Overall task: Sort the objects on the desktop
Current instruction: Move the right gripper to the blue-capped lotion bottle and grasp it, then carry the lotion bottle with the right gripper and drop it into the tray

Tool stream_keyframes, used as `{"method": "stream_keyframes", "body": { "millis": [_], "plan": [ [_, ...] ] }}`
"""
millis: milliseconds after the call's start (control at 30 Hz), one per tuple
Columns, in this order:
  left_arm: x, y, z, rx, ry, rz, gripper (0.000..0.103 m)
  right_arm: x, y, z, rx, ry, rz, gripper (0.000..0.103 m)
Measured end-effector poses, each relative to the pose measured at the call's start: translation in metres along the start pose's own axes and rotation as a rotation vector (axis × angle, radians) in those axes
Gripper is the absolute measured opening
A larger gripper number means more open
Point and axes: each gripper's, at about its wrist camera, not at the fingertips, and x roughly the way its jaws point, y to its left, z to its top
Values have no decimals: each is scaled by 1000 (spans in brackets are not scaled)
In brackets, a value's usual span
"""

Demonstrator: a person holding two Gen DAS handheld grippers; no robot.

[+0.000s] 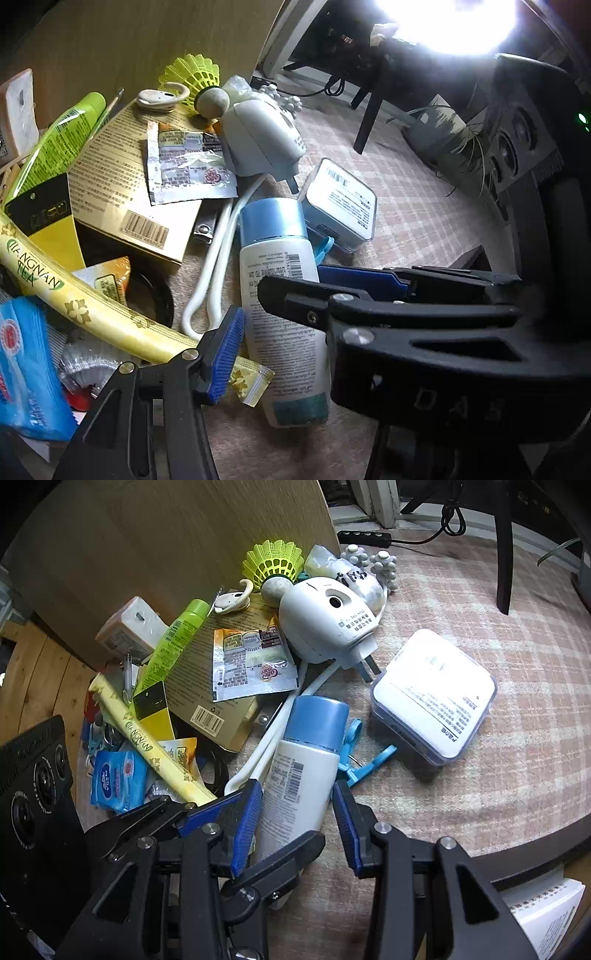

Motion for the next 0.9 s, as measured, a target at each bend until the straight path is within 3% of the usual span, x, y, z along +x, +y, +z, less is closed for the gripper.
{"method": "stream_keyframes", "body": {
  "millis": [333, 467, 533, 900],
  "plan": [
    [8, -7, -5, 8, 5, -15, 49, 8, -26, 9, 81, 73, 135, 40],
    [12, -8, -4, -5, 11, -19, 50, 9, -24, 9, 53, 81, 121, 38],
    [13, -10, -6, -11, 7, -26, 52, 11, -23, 6, 46, 90, 114, 30],
    [-23, -36, -18, 9, -41, -15, 52, -18, -24, -11, 62, 66, 187, 30]
  ]
}}
